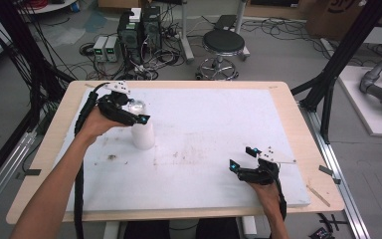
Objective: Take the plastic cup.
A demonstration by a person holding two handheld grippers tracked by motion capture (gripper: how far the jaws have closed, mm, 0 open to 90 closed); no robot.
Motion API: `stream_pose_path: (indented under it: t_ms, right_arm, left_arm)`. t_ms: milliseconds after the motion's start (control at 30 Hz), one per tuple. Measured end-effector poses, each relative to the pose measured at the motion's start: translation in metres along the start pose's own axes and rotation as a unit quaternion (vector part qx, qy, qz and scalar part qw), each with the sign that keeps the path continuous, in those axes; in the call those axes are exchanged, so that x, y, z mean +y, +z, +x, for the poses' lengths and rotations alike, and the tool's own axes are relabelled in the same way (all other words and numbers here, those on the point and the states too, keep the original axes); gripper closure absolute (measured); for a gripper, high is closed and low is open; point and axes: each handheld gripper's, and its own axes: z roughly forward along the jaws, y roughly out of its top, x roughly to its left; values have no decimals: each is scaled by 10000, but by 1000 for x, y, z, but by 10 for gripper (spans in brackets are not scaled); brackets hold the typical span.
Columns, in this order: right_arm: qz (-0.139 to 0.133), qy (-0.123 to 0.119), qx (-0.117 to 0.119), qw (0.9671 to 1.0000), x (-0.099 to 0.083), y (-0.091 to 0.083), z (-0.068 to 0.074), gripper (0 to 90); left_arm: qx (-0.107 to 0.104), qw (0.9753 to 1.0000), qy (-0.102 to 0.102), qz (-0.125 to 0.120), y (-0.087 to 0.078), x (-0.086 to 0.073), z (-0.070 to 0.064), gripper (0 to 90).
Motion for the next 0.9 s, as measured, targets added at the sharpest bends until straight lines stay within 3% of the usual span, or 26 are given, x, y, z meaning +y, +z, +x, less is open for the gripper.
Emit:
stream_pose_path:
  t_ms: [567,733,900]
  right_arm:
    - [29,37,10,10000,0,0,0,158]
    - [42,32,7,10000,0,1,1,158]
    - [34,5,3,10000,0,1,0,158]
  left_arm:
    - [107,9999,-53,48,-2,5,-3,362]
    - [132,9999,-14,-69,-13,18,-6,363]
    - [188,9996,56,-226,-33,41,-12,372]
